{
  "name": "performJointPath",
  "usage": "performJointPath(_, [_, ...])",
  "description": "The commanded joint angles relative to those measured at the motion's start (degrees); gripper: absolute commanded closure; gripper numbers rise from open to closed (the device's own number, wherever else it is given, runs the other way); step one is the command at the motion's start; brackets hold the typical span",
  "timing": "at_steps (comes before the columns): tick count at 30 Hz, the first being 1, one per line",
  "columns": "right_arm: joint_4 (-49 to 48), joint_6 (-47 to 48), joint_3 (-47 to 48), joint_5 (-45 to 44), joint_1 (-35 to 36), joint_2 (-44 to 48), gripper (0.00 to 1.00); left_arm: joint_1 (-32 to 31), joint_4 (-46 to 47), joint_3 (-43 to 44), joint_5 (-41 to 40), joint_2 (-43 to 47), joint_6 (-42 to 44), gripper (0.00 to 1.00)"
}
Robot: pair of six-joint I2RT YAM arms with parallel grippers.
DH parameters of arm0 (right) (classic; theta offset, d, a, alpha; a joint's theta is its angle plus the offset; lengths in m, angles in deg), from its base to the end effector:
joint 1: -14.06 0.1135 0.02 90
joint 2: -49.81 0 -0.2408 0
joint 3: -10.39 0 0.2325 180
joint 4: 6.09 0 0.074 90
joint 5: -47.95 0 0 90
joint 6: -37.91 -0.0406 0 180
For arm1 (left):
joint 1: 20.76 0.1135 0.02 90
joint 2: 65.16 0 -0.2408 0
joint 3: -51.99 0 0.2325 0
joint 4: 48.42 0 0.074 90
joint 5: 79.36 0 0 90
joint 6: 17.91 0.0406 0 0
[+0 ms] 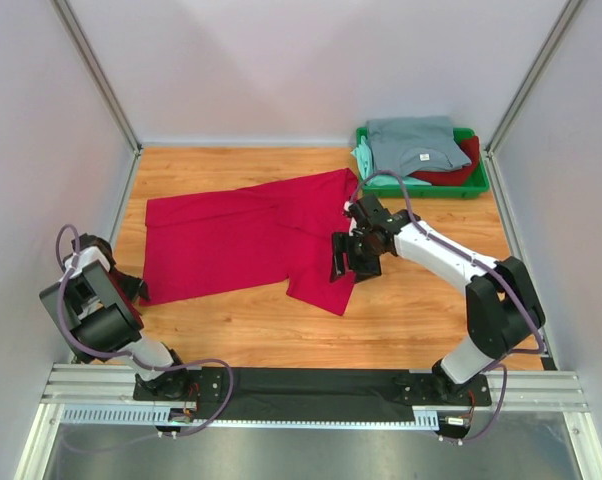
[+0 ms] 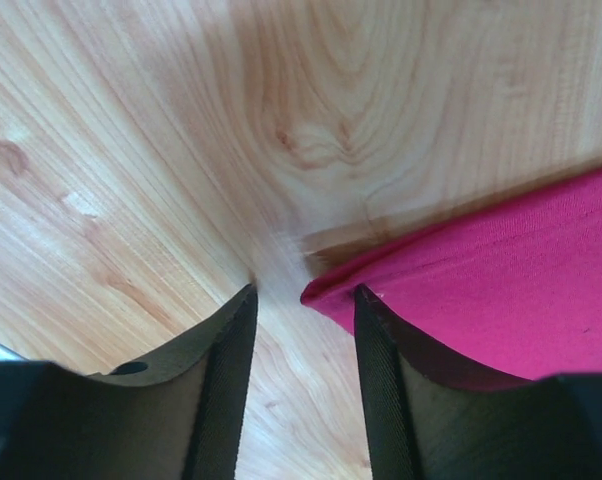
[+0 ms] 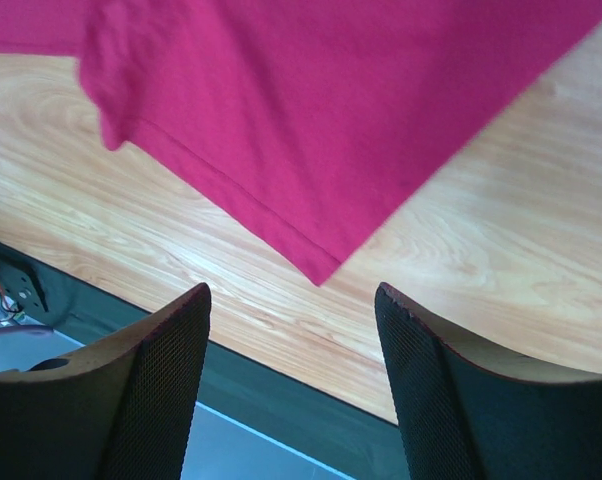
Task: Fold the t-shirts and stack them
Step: Fold the tshirt
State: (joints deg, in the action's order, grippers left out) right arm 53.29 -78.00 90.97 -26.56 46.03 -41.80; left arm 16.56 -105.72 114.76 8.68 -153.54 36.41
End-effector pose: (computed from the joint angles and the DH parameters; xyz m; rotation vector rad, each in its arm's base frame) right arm 0.2427 0.1643 0.2031 -0.2224 2.9072 0.5904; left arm 0.1876 0.1448 0.1400 -1.7977 2.4240 0.0543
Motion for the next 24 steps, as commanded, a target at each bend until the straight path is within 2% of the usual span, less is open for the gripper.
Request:
performJointPath(1, [-0.92, -3.09, -3.57, -0.28, -1.2, 2.4, 0.31, 0.65, 2.88, -0.7, -2.17, -2.15, 0.87, 0.56])
performJointPath(2, [-1.35, -5.79, -4.44, 0.42, -1.9, 2.49, 0.31, 0.65, 3.15, -0.53, -2.26, -2.06, 1.4, 0.71])
performJointPath(4, [-1.27, -9.14, -7.51, 1.21, -3.22, 2.14, 0.33, 0.74, 3.32, 0.0, -2.09, -1.54, 2.89, 0.83])
performJointPath(6, [-4.25, -13.87, -10.5, 3.84, -5.42, 2.58, 0.36, 0.74, 3.41, 0.18, -1.48, -0.92, 3.95, 0.99])
performJointPath(8, [-8.64, -15.83, -13.85, 4.03, -6.3, 3.37, 0.39, 0.65, 3.59, 0.0, -0.77, 0.13, 5.62, 1.0])
performJointPath(14, [-16.45, -18.04, -15.09, 1.4, -6.39, 0.21, 0.47, 0.65, 5.25, -2.81, 3.53, 5.4, 7.47, 1.0])
performJointPath(19, [-17.35, -17.24, -12.46, -2.48, -6.65, -3.38, 0.5, 0.56, 4.64, -3.51, 6.08, 7.78, 5.98, 1.0])
performJointPath(24, [-13.4, -18.38, -9.64, -5.9, -5.34, -7.35, 0.54, 0.65, 3.24, -3.34, 5.3, 10.24, 4.31, 1.0])
